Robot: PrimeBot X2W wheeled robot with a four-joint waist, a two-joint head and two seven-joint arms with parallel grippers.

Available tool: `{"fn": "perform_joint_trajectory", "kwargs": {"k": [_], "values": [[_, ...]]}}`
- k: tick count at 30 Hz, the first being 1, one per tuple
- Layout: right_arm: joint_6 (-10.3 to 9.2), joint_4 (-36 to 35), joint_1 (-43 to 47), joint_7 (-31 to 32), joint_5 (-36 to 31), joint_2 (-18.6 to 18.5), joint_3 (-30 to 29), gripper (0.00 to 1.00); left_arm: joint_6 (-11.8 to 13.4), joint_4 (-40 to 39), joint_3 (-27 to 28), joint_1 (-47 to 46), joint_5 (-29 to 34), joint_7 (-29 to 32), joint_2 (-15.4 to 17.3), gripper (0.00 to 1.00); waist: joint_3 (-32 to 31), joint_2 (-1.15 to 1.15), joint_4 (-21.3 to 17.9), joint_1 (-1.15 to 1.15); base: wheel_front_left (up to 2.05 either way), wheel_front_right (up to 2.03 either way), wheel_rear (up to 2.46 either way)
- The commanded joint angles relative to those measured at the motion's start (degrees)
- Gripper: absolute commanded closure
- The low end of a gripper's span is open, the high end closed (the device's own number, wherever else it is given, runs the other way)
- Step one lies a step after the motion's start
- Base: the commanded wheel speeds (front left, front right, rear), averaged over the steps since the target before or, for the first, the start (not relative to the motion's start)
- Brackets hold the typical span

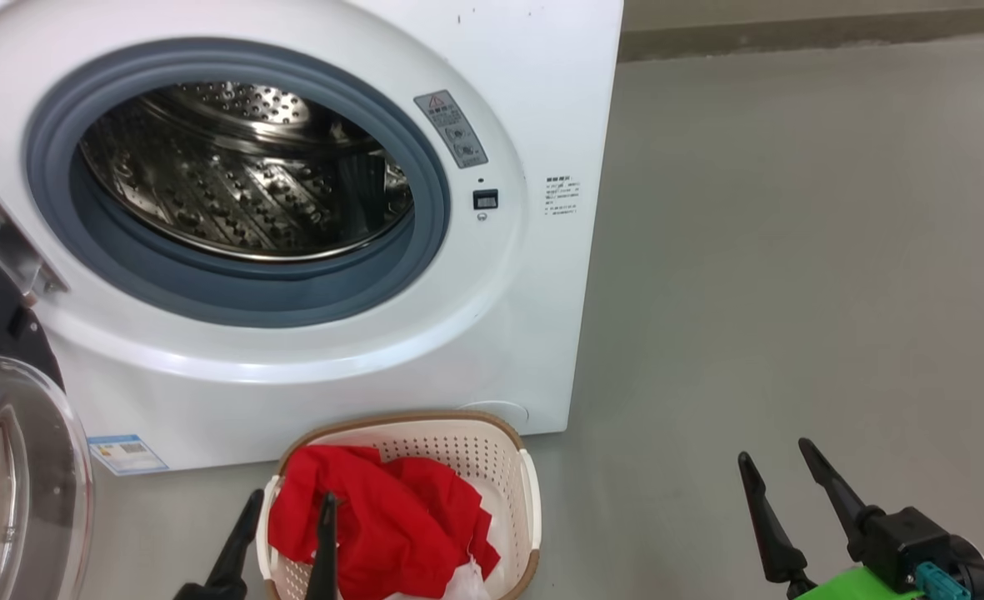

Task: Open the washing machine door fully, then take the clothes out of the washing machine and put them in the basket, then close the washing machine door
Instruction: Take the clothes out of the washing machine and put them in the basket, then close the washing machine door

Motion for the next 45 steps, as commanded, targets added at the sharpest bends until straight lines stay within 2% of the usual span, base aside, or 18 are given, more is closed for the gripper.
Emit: {"fn": "perform_joint_trajectory", "kwargs": {"k": [1, 36, 45], "values": [[0.36, -1.6, -0.2, -0.2, -0.5, -0.3, 1.2, 0.0, 0.4, -1.8, 1.6, -0.3, -0.3, 0.0, 0.7, 0.0, -0.8, 0.0, -0.1, 0.0, 0.0, 0.0, 0.0], [0.36, -2.8, 1.8, 0.7, 0.8, -0.3, 1.7, 0.0, 1.3, -1.4, 0.2, 2.0, -1.4, 1.0, 1.8, 0.0, -2.9, 0.0, -0.3, 0.0, 0.0, 0.0, 0.0], [0.36, -2.9, 1.9, 0.7, 0.9, -0.3, 1.7, 0.0, 1.5, -1.6, -0.1, 1.7, -1.7, 1.0, 2.1, 0.0, -3.0, 0.0, -0.2, 0.0, -0.79, 0.79, 0.0]]}}
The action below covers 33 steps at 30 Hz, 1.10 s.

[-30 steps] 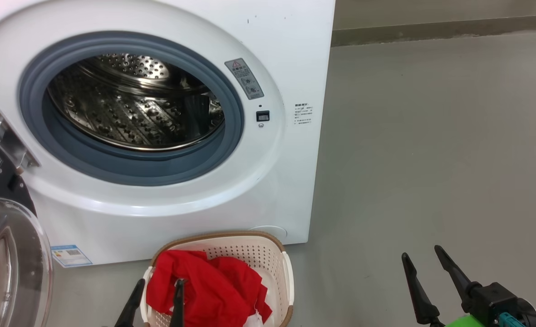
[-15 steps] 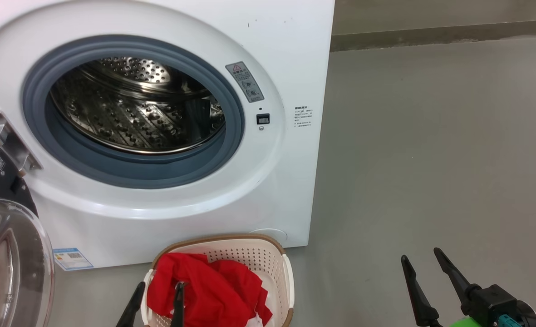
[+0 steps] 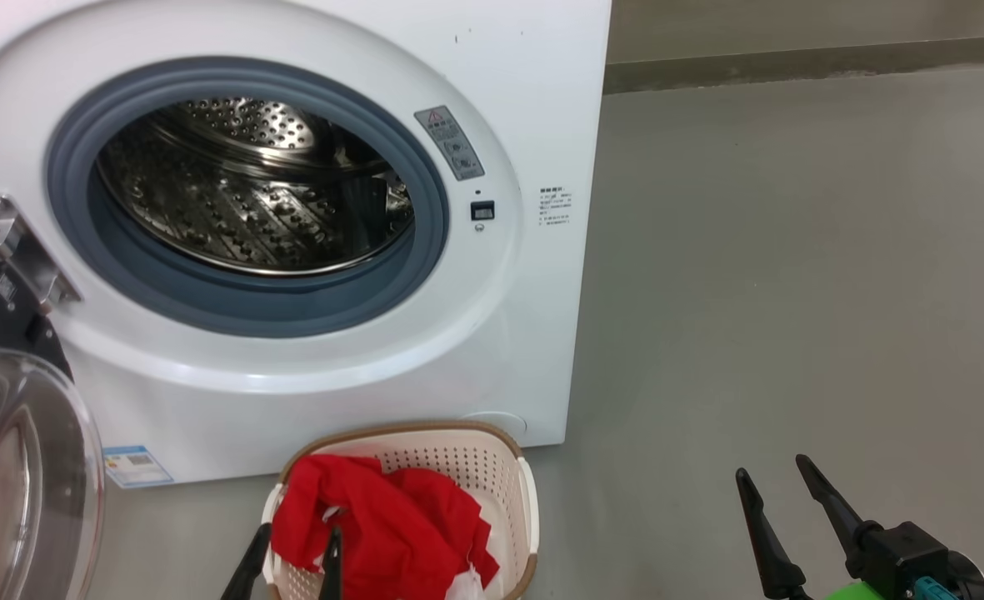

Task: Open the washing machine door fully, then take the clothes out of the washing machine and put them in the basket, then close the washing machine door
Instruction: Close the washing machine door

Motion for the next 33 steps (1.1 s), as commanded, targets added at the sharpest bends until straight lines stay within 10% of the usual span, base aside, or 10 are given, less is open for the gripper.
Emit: {"fn": "perform_joint_trajectory", "kwargs": {"k": [1, 33], "values": [[0.36, -1.5, -0.7, -0.1, 0.8, -0.6, 1.4, 0.0, 0.4, -1.5, 1.7, -1.4, -0.3, -0.1, 0.6, 0.0, 0.0, 0.0, 0.0, 0.0, -1.34, 1.34, 0.0], [0.36, -1.4, -0.9, 0.2, 0.4, -0.6, 1.2, 0.0, 2.2, -1.8, 0.6, -1.9, -0.3, -0.4, 1.2, 0.0, -0.3, 0.0, 0.7, 0.0, -0.51, 0.51, 0.0]]}}
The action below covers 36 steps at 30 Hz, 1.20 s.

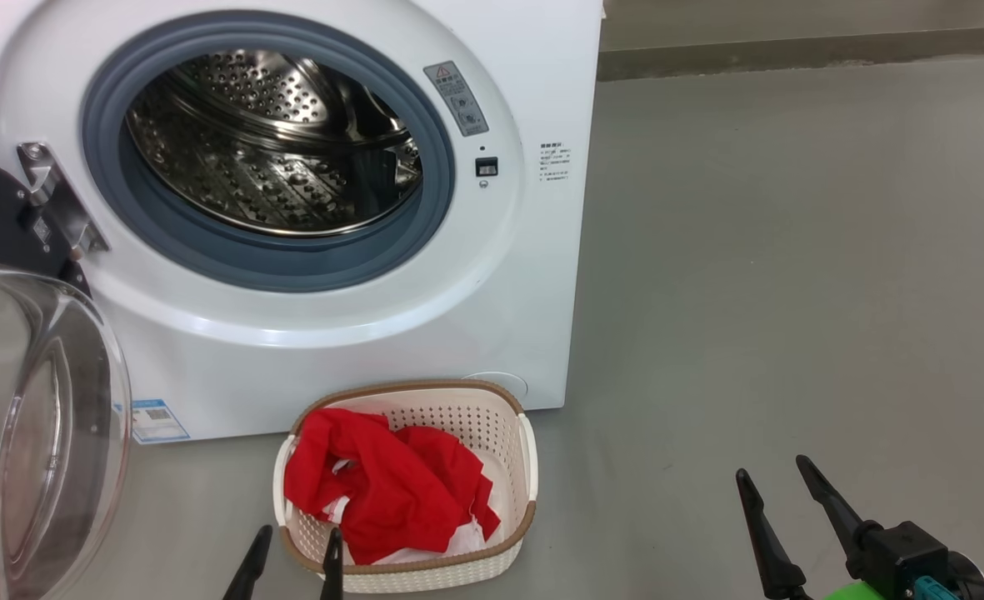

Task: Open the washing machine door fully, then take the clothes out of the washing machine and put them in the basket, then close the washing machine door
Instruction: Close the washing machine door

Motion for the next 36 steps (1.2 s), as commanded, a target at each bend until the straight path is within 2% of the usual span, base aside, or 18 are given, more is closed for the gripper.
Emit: {"fn": "perform_joint_trajectory", "kwargs": {"k": [1, 15, 24, 25, 36], "values": [[0.36, -1.5, -0.9, -0.1, 0.4, -0.6, 1.2, 0.0, 0.7, -1.7, 1.5, -1.9, -0.3, -0.6, 0.6, 0.0, -0.1, 0.0, 0.1, 0.0, 0.0, 0.0, 0.0], [0.36, -2.1, -0.6, 0.5, 0.2, -0.6, 0.9, 0.0, 1.3, -1.7, 1.1, -2.3, -0.4, -0.7, 0.7, 0.0, -0.5, 0.0, 1.6, 0.0, 0.0, 0.0, 0.0], [0.36, -3.2, -0.8, 0.8, 0.2, -0.6, 1.3, 0.0, 2.5, -2.8, 1.8, -2.7, -0.3, -1.0, 1.1, 0.0, -0.7, 0.0, 6.9, 0.0, 0.0, 0.0, 0.0], [0.36, -3.3, -1.0, 0.9, 0.0, -0.6, 1.4, 0.0, 2.7, -3.1, 1.8, -2.8, -0.3, -1.0, 1.2, 0.0, -0.8, 0.0, 8.7, 0.0, 0.0, 0.0, 0.0], [0.36, -3.8, -1.3, 0.7, 0.7, -0.6, 1.8, 0.0, 3.2, -3.8, 2.2, -3.1, -1.0, -1.4, 1.5, 0.0, -0.6, 0.0, 18.7, 0.0, 0.0, 0.0, 0.0]]}}
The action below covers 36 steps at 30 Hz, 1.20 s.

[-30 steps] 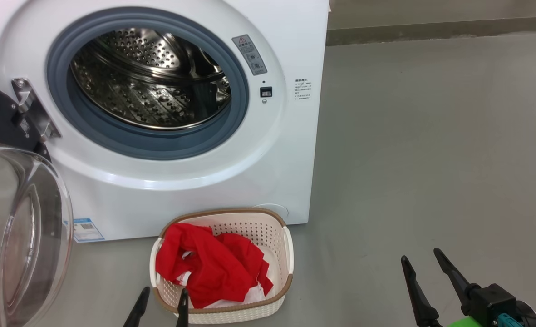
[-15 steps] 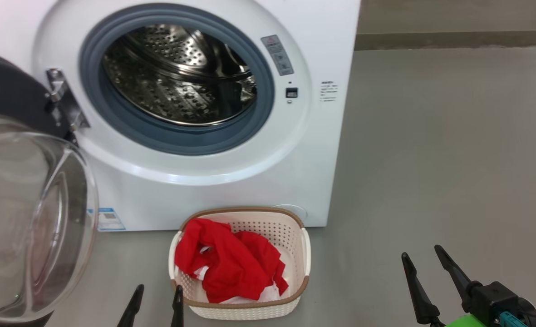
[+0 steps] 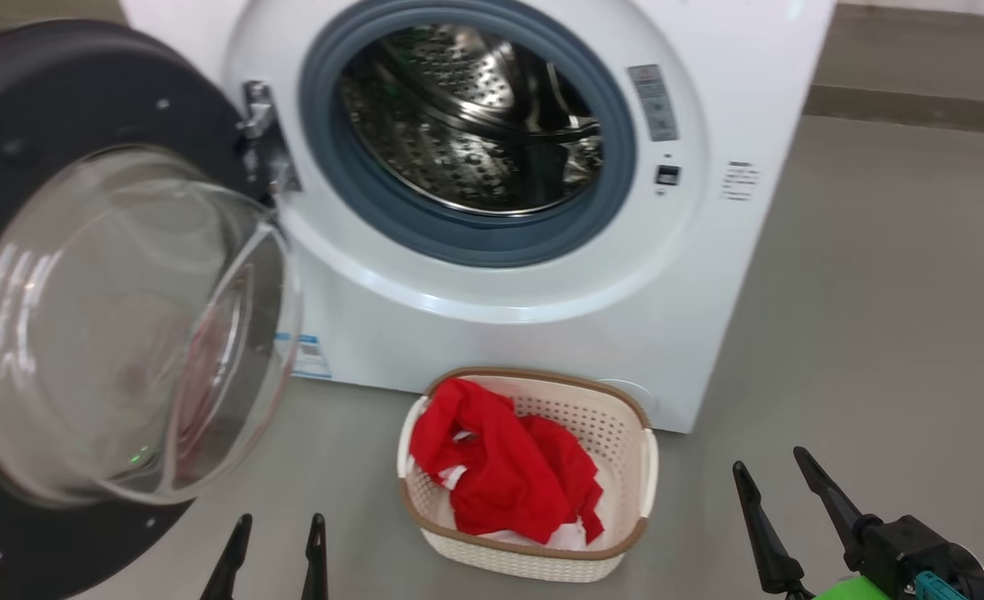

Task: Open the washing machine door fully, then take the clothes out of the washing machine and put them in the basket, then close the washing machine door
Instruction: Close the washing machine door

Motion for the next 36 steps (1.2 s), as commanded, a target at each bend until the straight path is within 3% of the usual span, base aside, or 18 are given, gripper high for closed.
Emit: {"fn": "perform_joint_trajectory", "kwargs": {"k": [1, 15, 34, 36], "values": [[0.36, -1.6, -1.3, -0.3, 0.7, -0.6, 1.6, 0.0, 0.2, -1.8, 2.1, -2.9, -0.5, -0.6, 0.6, 0.0, 0.0, 0.0, 4.7, 0.0, 0.0, 0.0, 0.0], [0.36, -1.6, -1.2, -0.4, 1.1, -0.6, 2.7, 0.0, 0.4, -1.2, 2.7, -2.6, -1.9, -0.8, 1.0, 0.0, -0.8, 0.0, 12.3, 0.0, 0.0, 0.0, 0.0], [0.36, -0.1, -1.7, -0.8, 1.7, -0.6, 4.3, 0.0, 0.7, -0.5, 2.2, -2.8, -2.6, -0.8, 1.3, 0.0, -0.8, 0.0, 13.0, 0.0, 0.0, 0.0, 0.0], [0.36, 0.0, -1.8, -0.8, 1.7, -0.6, 4.3, 0.0, 0.7, -0.4, 2.1, -2.9, -2.7, -0.8, 1.3, 1.0, -0.7, 0.0, 13.0, 0.0, 0.0, 0.0, 0.0]]}}
